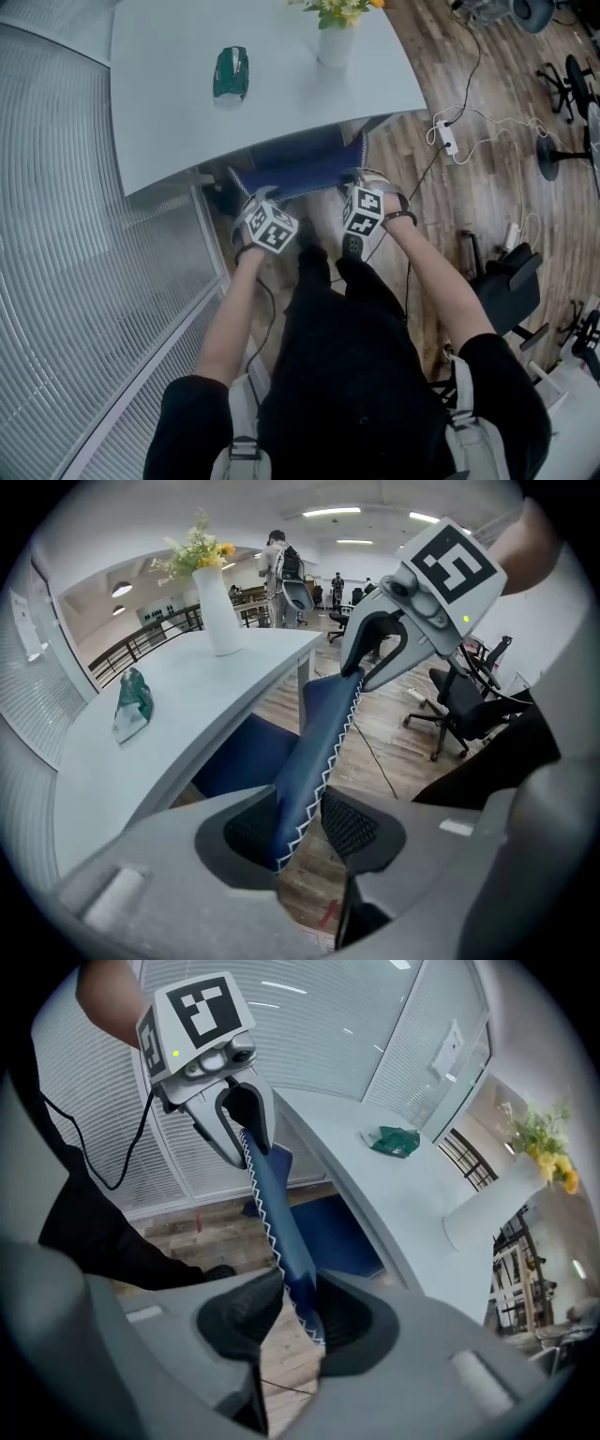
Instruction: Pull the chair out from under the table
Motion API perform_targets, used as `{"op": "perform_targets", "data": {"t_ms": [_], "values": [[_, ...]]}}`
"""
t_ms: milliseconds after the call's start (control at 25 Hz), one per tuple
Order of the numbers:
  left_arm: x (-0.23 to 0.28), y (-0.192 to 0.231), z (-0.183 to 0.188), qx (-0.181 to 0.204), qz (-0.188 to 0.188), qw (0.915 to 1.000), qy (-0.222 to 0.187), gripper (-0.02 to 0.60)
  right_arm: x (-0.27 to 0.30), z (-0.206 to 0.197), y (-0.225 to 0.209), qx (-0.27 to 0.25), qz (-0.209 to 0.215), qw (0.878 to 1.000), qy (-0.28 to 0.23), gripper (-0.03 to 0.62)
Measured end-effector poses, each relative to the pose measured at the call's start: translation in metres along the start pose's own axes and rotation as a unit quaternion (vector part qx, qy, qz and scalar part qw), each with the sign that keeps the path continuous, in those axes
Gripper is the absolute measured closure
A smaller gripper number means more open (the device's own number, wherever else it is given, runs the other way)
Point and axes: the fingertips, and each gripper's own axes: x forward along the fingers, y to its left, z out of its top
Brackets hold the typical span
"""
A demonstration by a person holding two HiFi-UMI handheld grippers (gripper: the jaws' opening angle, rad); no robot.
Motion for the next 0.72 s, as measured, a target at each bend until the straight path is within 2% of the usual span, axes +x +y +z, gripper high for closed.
{"op": "perform_targets", "data": {"t_ms": [200,400,720], "values": [[0.000,-0.025,-0.013,0.004,-0.021,0.9994,0.029,0.436,-0.003,-0.011,0.025,0.015,0.034,0.999,0.014,0.479],[0.000,-0.059,-0.031,-0.018,-0.040,0.9989,0.018,0.436,-0.005,-0.026,0.060,-0.002,0.058,0.998,0.023,0.485],[-0.008,-0.116,-0.036,-0.041,-0.042,0.9976,0.037,0.436,-0.028,-0.055,0.095,-0.016,0.082,0.996,0.023,0.487]]}}
